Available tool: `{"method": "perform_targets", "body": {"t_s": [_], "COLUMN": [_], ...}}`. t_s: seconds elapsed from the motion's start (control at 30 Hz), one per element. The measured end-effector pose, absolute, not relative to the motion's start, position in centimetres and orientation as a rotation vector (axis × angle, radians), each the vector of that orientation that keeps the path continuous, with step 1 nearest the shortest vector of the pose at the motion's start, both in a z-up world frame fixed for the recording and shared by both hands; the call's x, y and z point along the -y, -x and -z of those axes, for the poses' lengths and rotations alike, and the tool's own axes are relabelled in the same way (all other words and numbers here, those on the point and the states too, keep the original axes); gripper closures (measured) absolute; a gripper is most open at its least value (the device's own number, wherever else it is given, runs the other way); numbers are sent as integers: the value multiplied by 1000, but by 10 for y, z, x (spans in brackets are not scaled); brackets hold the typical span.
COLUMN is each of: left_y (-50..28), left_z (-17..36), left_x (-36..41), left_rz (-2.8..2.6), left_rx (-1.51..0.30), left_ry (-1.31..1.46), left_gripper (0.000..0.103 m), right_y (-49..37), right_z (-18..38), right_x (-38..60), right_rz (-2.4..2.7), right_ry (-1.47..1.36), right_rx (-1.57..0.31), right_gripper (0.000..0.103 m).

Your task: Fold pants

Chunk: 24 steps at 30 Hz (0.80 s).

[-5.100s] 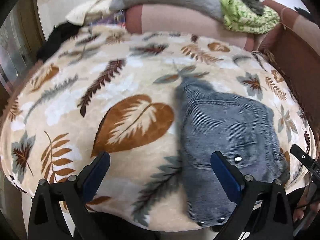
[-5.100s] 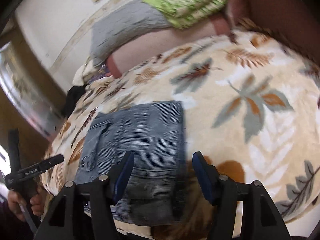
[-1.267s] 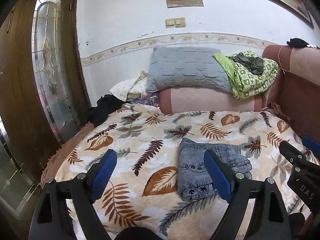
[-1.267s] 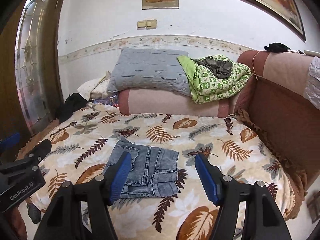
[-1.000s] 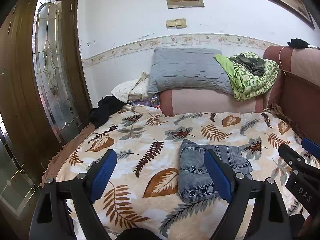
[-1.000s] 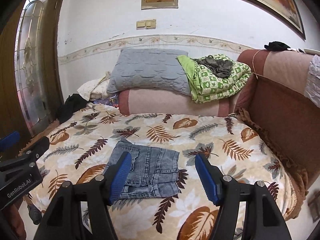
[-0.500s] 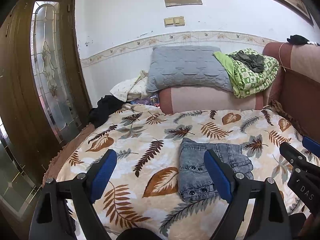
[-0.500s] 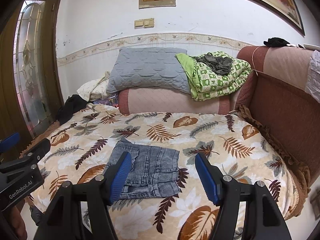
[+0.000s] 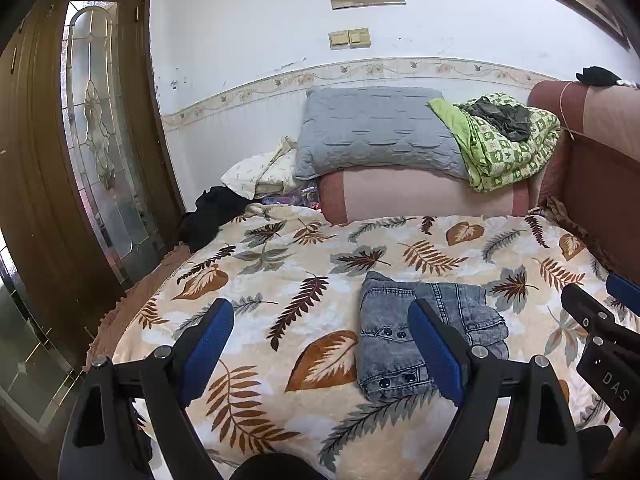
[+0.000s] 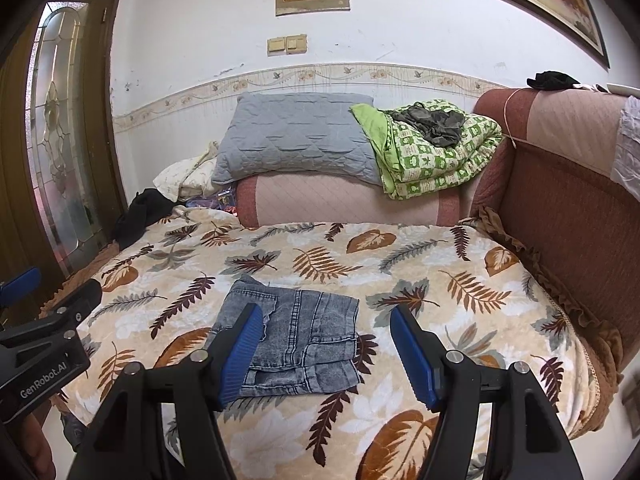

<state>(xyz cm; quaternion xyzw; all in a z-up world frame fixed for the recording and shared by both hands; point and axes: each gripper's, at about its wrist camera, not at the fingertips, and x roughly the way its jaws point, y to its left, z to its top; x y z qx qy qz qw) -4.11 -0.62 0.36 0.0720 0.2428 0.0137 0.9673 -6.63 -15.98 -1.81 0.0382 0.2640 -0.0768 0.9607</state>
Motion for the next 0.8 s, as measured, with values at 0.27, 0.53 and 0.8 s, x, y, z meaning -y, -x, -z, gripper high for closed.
{"method": "perform_targets", "body": {"t_s": [0.27, 0.53, 0.8], "left_y": [41, 41, 40], "left_z": [-3, -3, 2], "left_x": [6, 6, 8], "left_rz": [-26, -27, -32], "left_rx": [-493, -495, -508], "left_ry": [-145, -146, -161], "left_gripper": [14, 14, 14], "right_y": [66, 64, 62], "right_z": [21, 25, 28], "right_x": [160, 162, 163], "right_rz": [155, 156, 158], "right_ry": [-86, -93, -97], "right_rx": [-539, -548, -555], "right_gripper": [33, 33, 33]}}
